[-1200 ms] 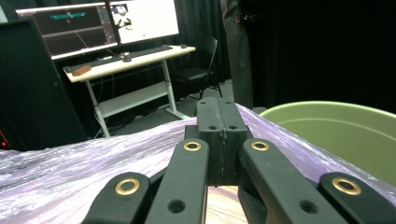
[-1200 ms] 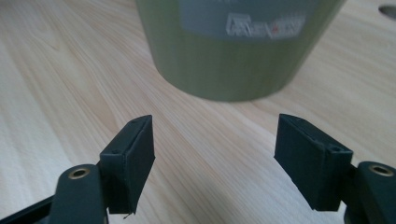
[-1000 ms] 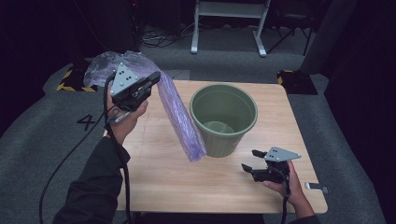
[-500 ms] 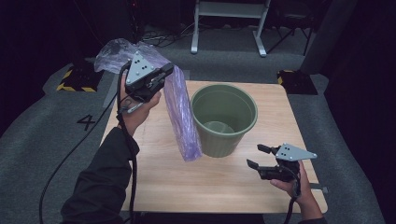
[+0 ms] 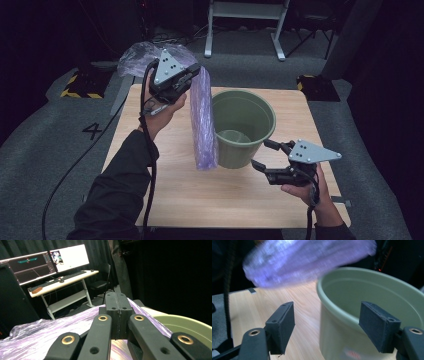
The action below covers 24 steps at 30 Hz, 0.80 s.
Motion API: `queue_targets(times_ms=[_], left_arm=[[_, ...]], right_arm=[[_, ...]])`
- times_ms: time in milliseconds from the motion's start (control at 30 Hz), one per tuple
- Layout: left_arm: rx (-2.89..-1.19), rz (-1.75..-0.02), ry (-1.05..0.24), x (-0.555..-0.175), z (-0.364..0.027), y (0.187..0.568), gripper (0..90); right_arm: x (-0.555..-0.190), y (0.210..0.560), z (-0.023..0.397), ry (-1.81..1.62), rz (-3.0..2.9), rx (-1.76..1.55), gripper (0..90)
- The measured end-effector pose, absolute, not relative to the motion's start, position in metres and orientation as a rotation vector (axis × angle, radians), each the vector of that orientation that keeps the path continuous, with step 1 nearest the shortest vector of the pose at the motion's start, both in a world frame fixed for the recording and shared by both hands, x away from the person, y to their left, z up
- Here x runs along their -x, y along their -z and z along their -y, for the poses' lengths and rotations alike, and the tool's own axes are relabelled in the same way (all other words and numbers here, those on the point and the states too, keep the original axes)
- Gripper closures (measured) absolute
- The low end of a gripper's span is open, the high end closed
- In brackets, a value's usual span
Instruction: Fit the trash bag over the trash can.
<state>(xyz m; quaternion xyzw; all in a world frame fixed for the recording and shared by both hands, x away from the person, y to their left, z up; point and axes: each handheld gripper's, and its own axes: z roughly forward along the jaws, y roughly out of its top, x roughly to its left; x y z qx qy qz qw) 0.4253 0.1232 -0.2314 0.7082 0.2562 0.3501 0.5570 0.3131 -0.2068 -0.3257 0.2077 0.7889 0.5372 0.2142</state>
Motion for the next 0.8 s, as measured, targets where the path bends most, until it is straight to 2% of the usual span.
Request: queue_targets(times_ms=[233,400,800], left_arm=[[-1.679,-0.594,-0.816,-0.427,-0.115,0.233,90.0],[-1.689,-0.591,-0.818,-0.425,-0.112,0.235,90.0],[-1.687,-0.598,-0.831,-0.424,-0.107,0.238,90.0]], right_arm=[[-0.316,0.315,0.164,-1.503,-2.213,-0.538,25.2],[-0.314,0.320,0.138,-1.512,-2.229,-0.502,21.3],[-0.298,0.340,0.097,-1.477,-2.232,-0.436,20.9]])
